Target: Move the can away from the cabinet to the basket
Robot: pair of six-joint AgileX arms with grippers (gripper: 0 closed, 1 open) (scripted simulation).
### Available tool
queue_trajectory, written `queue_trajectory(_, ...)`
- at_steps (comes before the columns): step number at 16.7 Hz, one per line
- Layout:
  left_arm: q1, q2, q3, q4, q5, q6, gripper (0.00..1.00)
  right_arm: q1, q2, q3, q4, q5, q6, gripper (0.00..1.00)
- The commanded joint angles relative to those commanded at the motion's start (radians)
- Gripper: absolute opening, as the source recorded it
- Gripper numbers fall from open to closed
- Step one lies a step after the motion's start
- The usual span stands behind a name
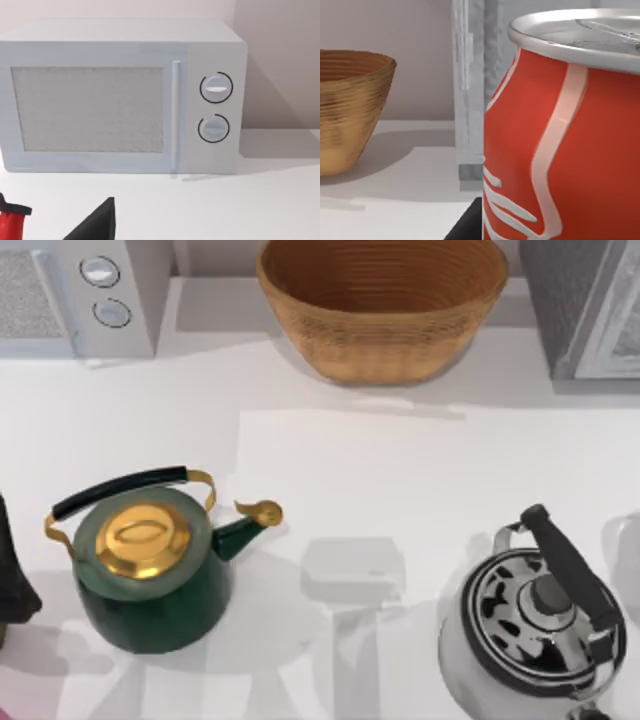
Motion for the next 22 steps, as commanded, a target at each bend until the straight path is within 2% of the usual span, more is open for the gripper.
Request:
queue_trajectory(5, 0.0, 0.0, 0.0, 0.0, 0.0, 0.0, 1.0, 0.006, 0.017, 0.003, 0.002, 0.003, 0.002, 0.0)
queue_trajectory(10, 0.0, 0.0, 0.0, 0.0, 0.0, 0.0, 1.0, 0.069, 0.222, 0.185, 0.064, 0.065, 0.004, 0.0)
queue_trajectory(13, 0.0, 0.0, 0.0, 0.0, 0.0, 0.0, 1.0, 0.132, 0.468, 0.376, 0.125, 0.132, 0.005, 0.0)
queue_trajectory(22, 0.0, 0.0, 0.0, 0.0, 0.0, 0.0, 1.0, 0.36, 1.425, 1.061, 0.348, 0.373, 0.012, 0.0)
